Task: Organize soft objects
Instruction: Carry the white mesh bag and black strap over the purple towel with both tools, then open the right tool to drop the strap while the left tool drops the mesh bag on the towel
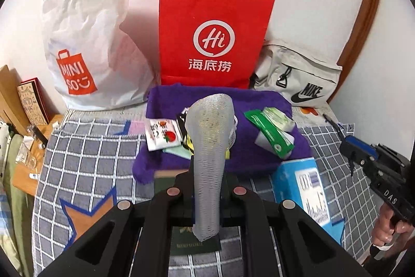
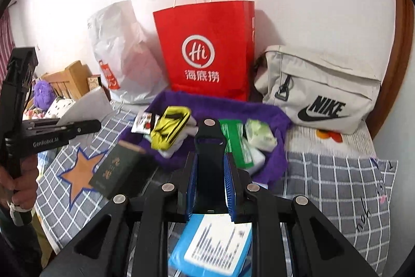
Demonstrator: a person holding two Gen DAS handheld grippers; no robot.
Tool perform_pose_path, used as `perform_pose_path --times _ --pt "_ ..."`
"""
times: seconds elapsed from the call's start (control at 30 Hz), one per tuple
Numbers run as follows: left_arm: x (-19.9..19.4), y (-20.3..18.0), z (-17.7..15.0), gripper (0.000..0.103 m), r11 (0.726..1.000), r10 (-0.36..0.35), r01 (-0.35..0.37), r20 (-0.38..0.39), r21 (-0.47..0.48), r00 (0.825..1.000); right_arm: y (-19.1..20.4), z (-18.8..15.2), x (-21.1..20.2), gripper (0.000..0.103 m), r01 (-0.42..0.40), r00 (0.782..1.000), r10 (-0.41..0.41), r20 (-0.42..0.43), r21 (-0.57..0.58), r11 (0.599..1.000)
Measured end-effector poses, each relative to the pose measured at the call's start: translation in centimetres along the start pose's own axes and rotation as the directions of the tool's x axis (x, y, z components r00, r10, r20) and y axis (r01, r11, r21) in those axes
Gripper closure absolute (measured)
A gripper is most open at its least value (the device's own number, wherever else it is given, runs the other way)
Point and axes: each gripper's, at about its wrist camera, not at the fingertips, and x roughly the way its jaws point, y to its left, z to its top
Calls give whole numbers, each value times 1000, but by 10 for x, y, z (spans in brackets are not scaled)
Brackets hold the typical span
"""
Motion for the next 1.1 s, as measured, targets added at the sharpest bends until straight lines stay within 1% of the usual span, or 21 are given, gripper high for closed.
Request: perform_pose_path --times 0.1,0.23,0.47,0.57,0.67,0.77,0.83,0.97,1.1 --pt "11 0 11 93 1000 9 -9 -10 2 1000 -6 13 9 83 -5 1000 5 12 6 1000" --pt "26 -1 28 93 1000 -11 10 -23 -13 1000 -14 31 26 83 -17 1000 17 16 18 1000" --pt "56 -15 55 93 999 -28 29 -40 21 999 -17 53 58 83 -30 1000 30 6 10 999" --pt "69 -19 61 93 999 -38 39 -46 25 998 -19 60 72 83 -36 999 36 5 8 999" --pt "88 -21 64 93 998 -60 61 -68 16 996 -23 59 88 83 -38 999 38 -11 19 999" --pt "106 -23 64 93 997 -70 72 -91 20 993 -28 52 104 83 -35 998 36 -47 29 999" --pt "114 -22 63 93 997 -72 74 -96 18 993 -32 49 116 83 -22 996 24 -81 28 999" --pt "127 -20 58 93 996 -87 89 -108 15 990 -40 43 132 83 -35 992 40 -120 49 998" --pt "138 -17 58 93 995 -102 103 -126 8 987 -43 37 148 83 -25 987 33 -160 56 998"
